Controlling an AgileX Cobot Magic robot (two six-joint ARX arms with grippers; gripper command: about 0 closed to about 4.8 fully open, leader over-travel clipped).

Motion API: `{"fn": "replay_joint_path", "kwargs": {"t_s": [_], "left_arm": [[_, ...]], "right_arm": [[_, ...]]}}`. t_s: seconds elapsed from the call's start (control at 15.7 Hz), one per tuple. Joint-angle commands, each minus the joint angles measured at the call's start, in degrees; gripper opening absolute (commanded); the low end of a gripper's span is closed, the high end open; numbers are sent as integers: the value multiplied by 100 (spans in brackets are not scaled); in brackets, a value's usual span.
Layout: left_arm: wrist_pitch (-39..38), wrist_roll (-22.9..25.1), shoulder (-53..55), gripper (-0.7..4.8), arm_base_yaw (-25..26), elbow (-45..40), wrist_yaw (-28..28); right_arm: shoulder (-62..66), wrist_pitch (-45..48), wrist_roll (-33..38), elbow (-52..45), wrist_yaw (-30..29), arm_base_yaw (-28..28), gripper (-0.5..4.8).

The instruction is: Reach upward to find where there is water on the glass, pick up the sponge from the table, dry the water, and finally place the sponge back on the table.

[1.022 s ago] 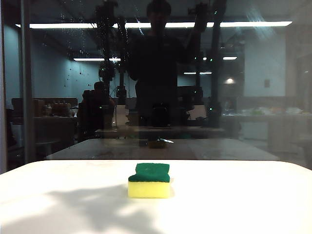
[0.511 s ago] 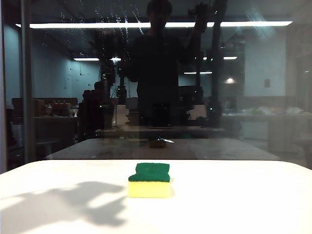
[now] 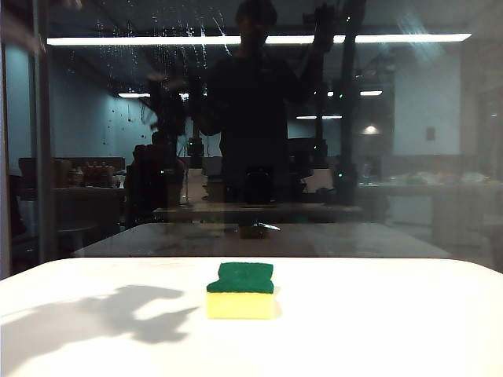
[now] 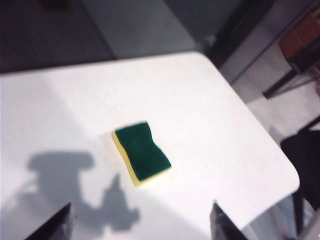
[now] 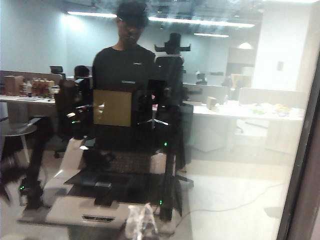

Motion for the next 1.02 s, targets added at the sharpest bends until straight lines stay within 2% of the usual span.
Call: {"fn": "replay_joint_path", "kwargs": {"t_s": [0.06,0.19,0.32,0.45,0.51,0.64,0.7,1.02], "left_arm": [[345,7,415,345,-7,-146,289],[562,26,839,345,-7,-146,330],[977,4,1303,345,-17,-146,629],[1246,20,1818,345,-332,-146,623],[1362,31,2072,345,-557,-146,485],[1709,72,2629,346,-1088,-146,-205],[1937,72,2948,346,-1268,-146,-378],[2706,-127,4179,346,-1504,-76,-376]], "right_arm": [[-22,83,-17,42,31,0,-6],[-17,87,-17,42,28,0,-6],[15,125,-15,42,28,0,-6],[46,125,-17,42,28,0,-6],[59,127,-17,42,28,2,-6],[103,125,-15,42,28,2,-6],[120,125,-15,42,28,2,-6],[177,127,-15,42,28,2,-6]]}}
